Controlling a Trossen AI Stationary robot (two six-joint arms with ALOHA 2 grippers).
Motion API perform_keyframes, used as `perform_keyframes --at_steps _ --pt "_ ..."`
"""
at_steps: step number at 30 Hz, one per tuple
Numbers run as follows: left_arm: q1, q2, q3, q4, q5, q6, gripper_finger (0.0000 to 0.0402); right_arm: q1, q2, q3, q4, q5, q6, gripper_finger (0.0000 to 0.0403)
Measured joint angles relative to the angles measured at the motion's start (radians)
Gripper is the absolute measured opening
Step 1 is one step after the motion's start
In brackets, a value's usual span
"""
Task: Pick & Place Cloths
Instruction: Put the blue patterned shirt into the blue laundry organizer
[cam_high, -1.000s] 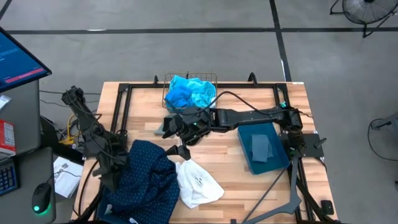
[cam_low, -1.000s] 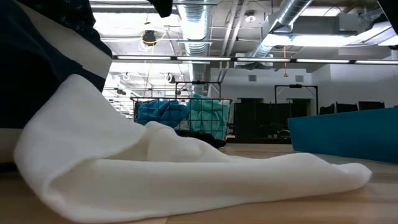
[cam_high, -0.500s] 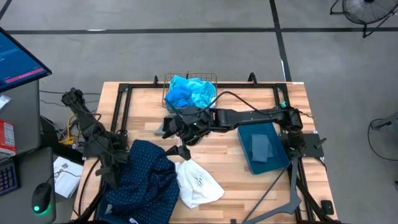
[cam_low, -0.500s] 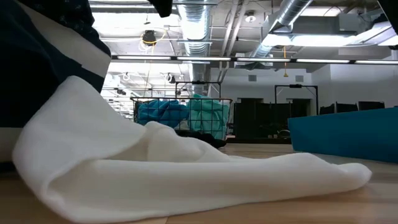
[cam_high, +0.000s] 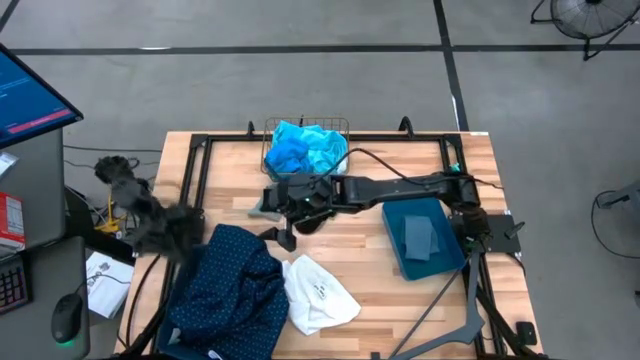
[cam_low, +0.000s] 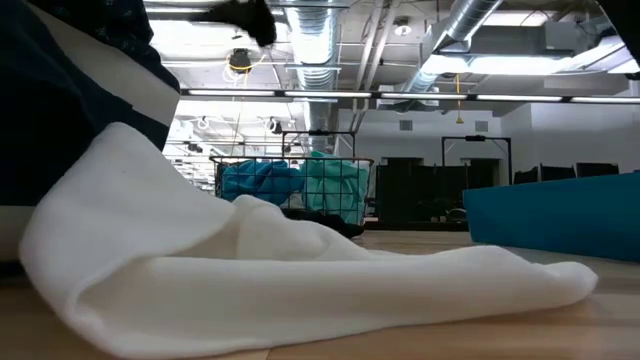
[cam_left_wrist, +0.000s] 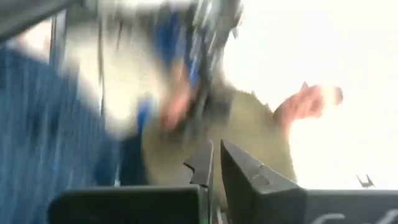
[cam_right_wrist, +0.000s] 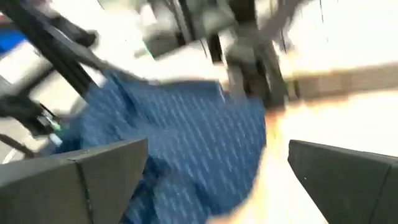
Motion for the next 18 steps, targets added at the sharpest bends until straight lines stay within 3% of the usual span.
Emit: perform_keyframes --at_steps 5,7,10,14,18 --pt "0.029 0.001 0.002 0.336 -0.463 0.252 0.0008 -0.01 -0.001 0.0 -0.012 -0.06 0.045 0.0379" --pt "0.035 0.019 0.002 0.476 -0.663 0.397 0.0008 -0.01 -0.019 -0.001 -0.026 -0.124 0.071 0.0379" --pt "0.048 0.062 0.002 0.625 -0.878 0.638 0.0007 -0.009 -0.053 -0.001 -0.034 -0.24 0.104 0.0379" --pt "0.082 0.183 0.018 0.791 -0.988 0.973 0.0007 0.004 -0.145 0.0 -0.08 -0.373 0.109 0.0379" --pt "0.095 0.365 0.122 0.751 -0.995 1.282 0.0011 0.039 -0.246 0.0 -0.157 -0.418 0.109 0.0379"
